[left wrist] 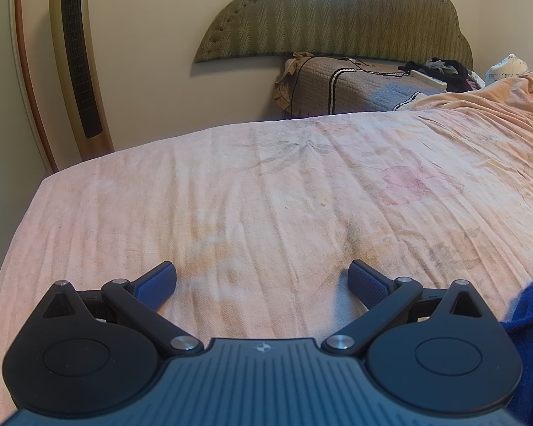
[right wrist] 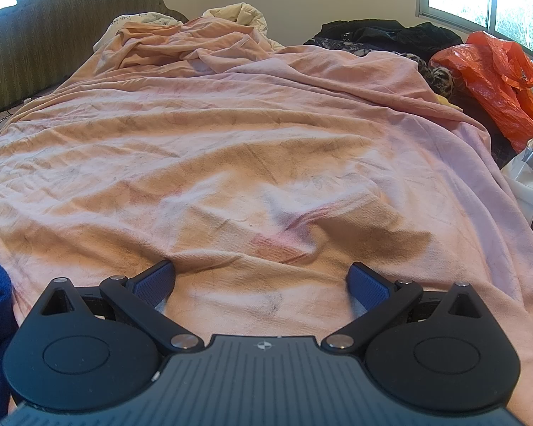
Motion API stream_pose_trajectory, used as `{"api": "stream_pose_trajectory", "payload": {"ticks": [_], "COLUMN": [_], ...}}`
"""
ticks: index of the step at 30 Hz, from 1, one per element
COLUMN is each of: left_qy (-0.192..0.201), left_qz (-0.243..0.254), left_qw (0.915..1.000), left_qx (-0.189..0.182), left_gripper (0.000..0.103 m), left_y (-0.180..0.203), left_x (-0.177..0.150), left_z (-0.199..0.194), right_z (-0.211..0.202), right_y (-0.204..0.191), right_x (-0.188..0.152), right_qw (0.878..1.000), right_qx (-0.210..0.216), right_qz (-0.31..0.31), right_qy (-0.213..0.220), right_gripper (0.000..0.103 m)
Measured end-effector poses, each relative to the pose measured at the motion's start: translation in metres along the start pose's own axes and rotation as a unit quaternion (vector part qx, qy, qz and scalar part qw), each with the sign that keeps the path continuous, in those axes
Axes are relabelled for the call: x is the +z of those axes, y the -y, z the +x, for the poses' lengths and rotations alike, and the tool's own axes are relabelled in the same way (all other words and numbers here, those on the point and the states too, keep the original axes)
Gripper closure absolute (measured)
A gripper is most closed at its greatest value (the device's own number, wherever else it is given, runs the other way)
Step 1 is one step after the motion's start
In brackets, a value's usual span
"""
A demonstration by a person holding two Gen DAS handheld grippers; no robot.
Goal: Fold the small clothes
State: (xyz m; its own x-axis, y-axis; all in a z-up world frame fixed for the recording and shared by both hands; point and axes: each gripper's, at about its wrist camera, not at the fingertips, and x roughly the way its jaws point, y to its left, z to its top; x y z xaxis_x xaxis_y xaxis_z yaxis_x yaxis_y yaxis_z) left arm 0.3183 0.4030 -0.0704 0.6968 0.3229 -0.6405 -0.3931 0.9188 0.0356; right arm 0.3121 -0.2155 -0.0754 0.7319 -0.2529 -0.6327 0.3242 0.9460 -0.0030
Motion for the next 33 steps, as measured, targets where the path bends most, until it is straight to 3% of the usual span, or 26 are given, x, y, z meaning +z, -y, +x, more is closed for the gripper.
{"api": "stream_pose_trajectory", "payload": {"ticks": [33], "left_qy": [0.000], "left_qz": [0.000], "left_qw": [1.0000], "left_qx": [0.000], "left_gripper": [0.000], "left_y": [-0.0016], "left_x": [-0.0002], "left_z": [0.0005], "right_z": [0.0007], "right_y": [-0.0006], "right_x": [-0.0002], "right_qw": [1.000], "right_qx": [0.000], "right_qz": [0.000], "right_qy": [0.000], "right_gripper": [0.000]}}
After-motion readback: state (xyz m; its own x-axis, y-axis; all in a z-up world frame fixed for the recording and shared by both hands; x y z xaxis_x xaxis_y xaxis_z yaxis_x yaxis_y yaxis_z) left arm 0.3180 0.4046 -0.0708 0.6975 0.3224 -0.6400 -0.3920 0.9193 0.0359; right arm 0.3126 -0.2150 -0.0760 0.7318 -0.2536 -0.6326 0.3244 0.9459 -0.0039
